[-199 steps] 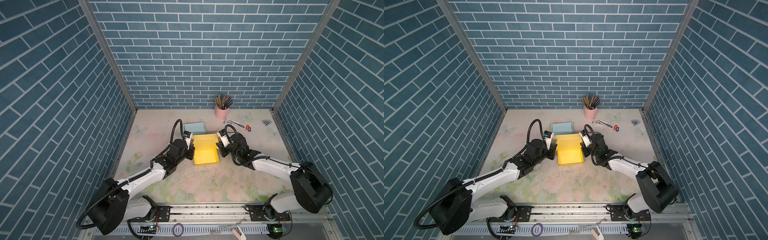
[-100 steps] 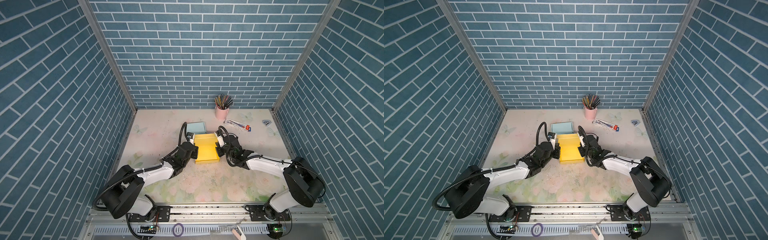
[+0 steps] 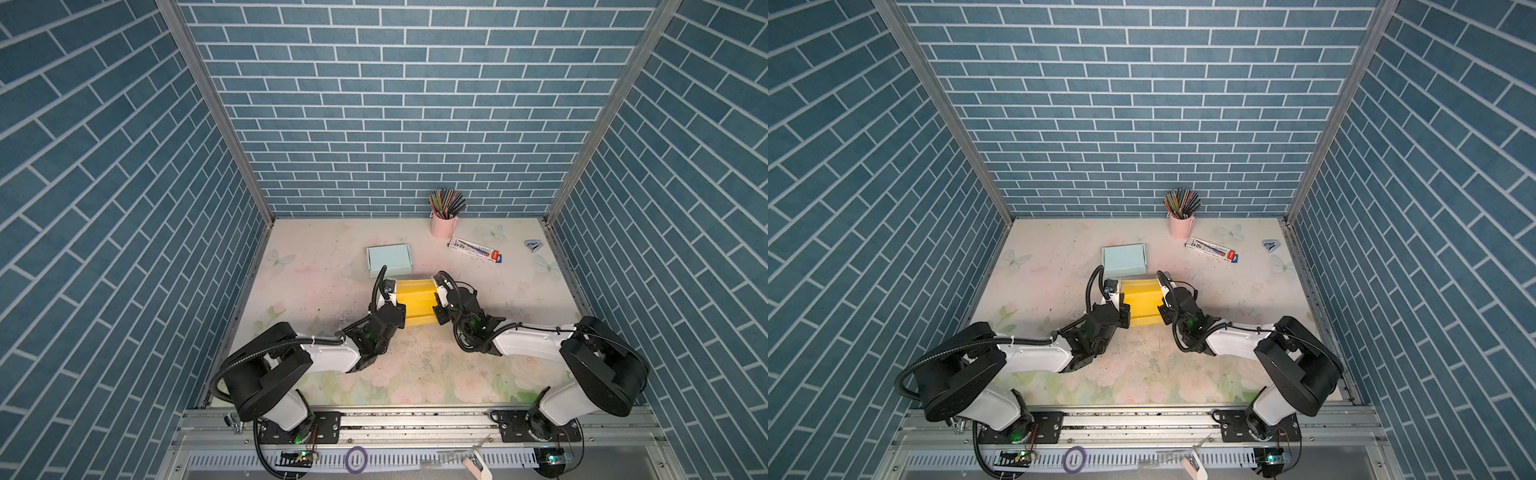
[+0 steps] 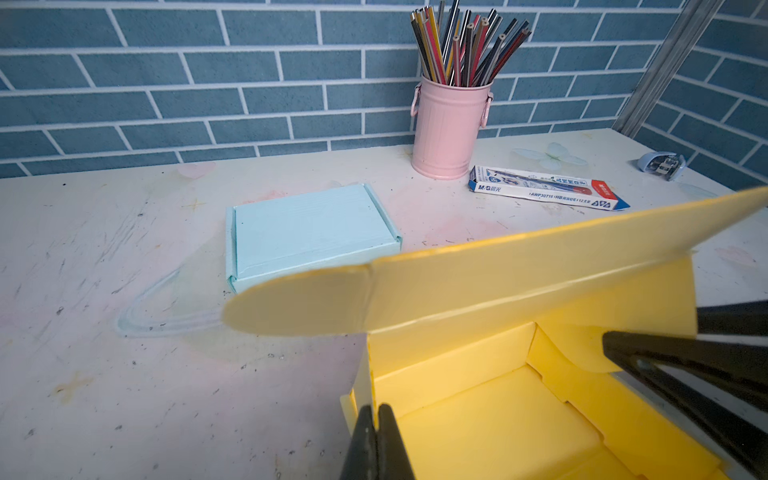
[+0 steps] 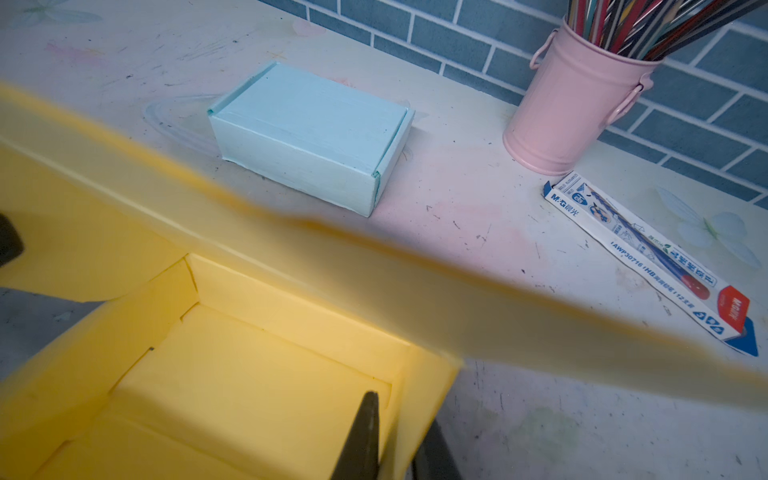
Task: Fold the paper box
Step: 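Swing the yellow lid down over the tray with both grippers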
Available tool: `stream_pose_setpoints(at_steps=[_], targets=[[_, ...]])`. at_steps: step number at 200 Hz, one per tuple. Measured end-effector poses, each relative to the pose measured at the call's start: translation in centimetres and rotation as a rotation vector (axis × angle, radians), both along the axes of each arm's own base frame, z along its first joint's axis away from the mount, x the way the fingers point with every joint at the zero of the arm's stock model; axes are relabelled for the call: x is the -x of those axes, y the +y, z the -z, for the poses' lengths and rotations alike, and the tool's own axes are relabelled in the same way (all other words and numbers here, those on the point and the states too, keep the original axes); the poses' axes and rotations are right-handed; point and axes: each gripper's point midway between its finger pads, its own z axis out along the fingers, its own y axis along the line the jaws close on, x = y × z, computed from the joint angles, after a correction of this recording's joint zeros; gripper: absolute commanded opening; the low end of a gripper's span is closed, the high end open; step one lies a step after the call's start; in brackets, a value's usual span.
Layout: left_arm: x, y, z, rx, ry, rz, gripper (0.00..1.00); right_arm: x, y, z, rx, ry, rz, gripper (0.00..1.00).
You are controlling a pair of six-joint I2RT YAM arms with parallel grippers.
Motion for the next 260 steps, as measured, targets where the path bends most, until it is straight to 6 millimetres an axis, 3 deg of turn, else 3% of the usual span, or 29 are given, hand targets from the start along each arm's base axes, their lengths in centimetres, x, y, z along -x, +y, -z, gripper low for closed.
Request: stream_pose_setpoints(at_steps=[141, 201, 223, 260], targets=[[2.5, -0.2, 1.6, 0.049, -0.010, -0.050, 0.00, 3.3, -0.9, 1.2, -0.013, -0.034, -0.031, 0.16], [2.5, -0.6, 2.4, 0.081, -0.004, -0.058, 0.00, 5.3, -1.6, 1.4, -0.066, -0.036, -0.057, 0.34], [2.5, -0.7, 3.1, 0.076, -0.003, -0.064, 0.00, 5.9, -2.0, 0.6, -0.107, -0.062, -0.070, 0.40], [2.6, -0.7, 3.5, 0.072, -0.003, -0.067, 0.00, 7.0, -2.7, -1.5, -0.193, -0.111, -0.093, 0.41]])
